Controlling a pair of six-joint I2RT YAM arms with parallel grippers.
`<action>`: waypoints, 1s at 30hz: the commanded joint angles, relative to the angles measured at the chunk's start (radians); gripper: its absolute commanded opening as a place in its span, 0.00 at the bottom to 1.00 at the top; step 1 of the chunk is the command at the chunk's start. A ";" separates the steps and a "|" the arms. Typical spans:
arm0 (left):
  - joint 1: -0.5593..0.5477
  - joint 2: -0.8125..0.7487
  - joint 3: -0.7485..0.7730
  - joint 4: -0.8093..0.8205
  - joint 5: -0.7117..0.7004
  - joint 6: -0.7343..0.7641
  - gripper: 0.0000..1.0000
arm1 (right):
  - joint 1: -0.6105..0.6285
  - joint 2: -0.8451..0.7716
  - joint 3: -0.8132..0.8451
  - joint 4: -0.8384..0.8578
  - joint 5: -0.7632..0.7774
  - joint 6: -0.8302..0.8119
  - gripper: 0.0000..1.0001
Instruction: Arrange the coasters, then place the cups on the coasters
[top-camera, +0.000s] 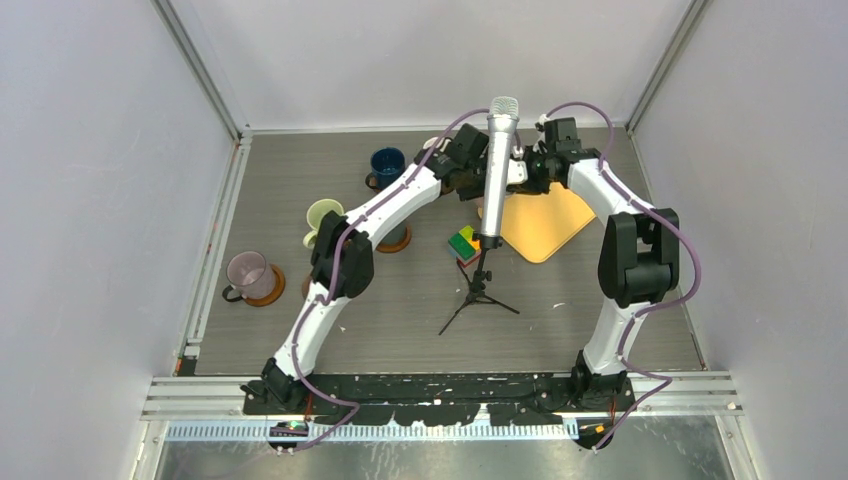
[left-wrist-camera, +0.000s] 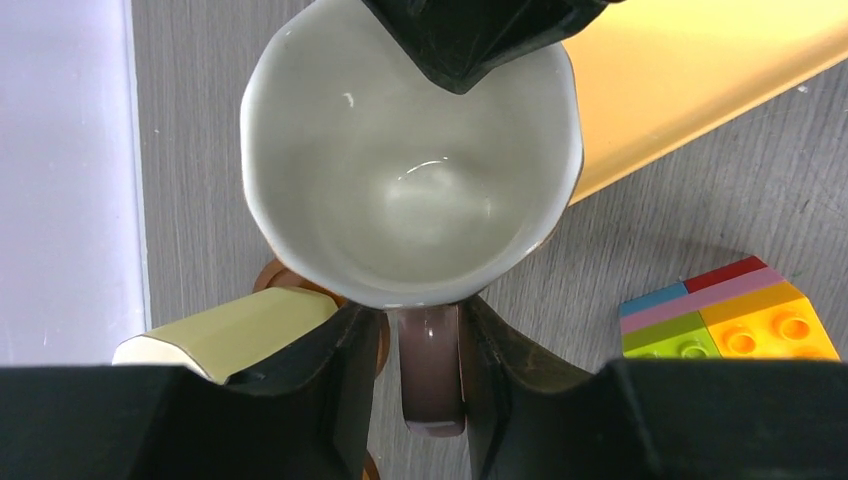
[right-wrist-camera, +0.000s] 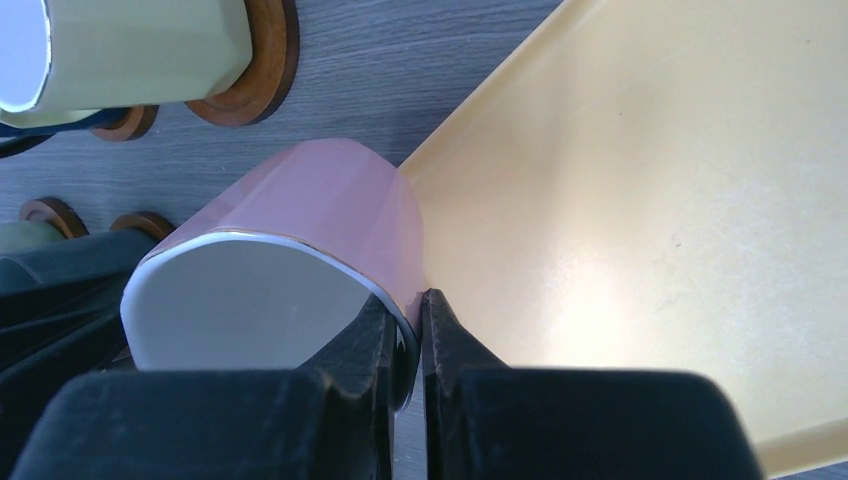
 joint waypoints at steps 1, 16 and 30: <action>-0.013 0.060 0.069 0.027 -0.047 0.026 0.36 | 0.053 -0.119 0.020 0.004 -0.163 0.002 0.00; 0.032 -0.018 0.022 0.109 0.076 -0.152 0.00 | -0.026 -0.134 0.094 -0.034 -0.187 0.028 0.58; 0.116 -0.063 0.024 0.191 0.137 -0.357 0.00 | -0.270 -0.247 0.079 0.029 -0.374 0.126 0.81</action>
